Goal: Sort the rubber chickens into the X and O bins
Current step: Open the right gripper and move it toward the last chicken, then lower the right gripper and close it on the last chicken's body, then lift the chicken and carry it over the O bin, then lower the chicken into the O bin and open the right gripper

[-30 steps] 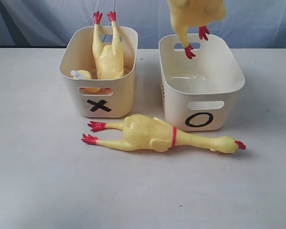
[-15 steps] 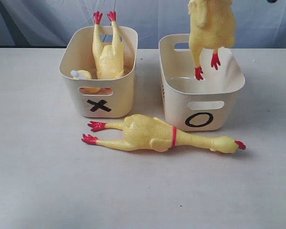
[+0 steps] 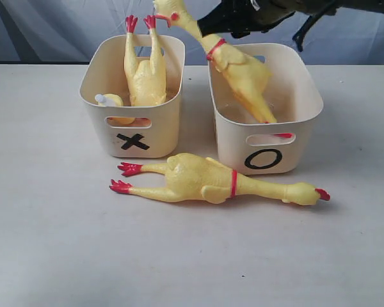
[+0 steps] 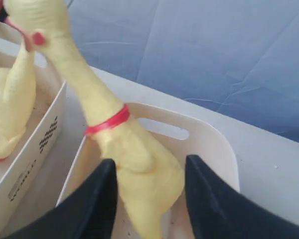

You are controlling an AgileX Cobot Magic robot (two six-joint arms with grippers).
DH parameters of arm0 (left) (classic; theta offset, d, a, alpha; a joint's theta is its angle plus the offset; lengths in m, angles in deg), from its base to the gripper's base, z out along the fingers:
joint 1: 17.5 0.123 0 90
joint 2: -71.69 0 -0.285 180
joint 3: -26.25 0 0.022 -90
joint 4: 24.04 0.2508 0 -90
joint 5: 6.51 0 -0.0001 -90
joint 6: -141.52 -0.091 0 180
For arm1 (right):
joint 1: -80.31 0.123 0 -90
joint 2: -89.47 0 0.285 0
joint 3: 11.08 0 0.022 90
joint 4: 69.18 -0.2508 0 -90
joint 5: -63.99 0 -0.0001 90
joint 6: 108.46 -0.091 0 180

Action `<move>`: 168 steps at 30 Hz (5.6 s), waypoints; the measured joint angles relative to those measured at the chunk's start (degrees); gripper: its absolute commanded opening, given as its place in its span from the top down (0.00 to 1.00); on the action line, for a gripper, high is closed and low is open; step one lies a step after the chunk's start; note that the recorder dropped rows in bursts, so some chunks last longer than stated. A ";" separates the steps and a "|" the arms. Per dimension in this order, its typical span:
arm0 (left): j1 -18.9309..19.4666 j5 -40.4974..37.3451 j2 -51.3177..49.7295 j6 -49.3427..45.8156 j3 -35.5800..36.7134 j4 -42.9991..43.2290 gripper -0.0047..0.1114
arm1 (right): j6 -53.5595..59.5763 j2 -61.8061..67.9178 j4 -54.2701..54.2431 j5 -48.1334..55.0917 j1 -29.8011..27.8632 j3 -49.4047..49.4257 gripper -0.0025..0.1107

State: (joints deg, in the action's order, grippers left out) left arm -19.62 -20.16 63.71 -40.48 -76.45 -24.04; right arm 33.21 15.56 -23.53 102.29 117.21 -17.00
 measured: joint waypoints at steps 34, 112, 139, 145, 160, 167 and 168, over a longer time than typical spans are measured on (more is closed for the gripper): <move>0.00 0.00 0.00 0.00 0.00 0.00 0.96 | 93.06 9.86 -64.62 11.89 4.26 0.00 0.61; 0.00 0.00 0.00 0.00 0.00 0.00 0.96 | 89.42 -14.77 -81.67 -5.37 6.04 0.06 0.81; 0.00 0.00 0.00 0.00 0.00 0.00 0.96 | 80.94 -5.99 -76.64 -19.21 -12.00 0.06 0.81; 0.00 0.00 0.00 0.00 0.00 0.00 0.96 | 78.17 1.26 -76.97 -18.42 -12.00 0.06 0.80; 0.00 0.00 0.00 0.00 0.00 0.00 0.96 | 71.84 -3.05 -74.43 -12.94 -12.00 0.06 0.81; 0.00 0.00 0.00 0.00 0.00 0.00 0.96 | 70.32 -29.38 -62.34 3.48 -12.00 0.06 0.99; 0.00 0.00 0.00 0.00 0.00 0.00 0.96 | 69.28 -32.19 -61.66 4.72 -12.00 0.06 0.99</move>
State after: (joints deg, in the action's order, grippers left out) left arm -19.62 -20.16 63.71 -40.48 -76.45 -24.04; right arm 102.49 -16.63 -85.19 107.01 105.21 -16.94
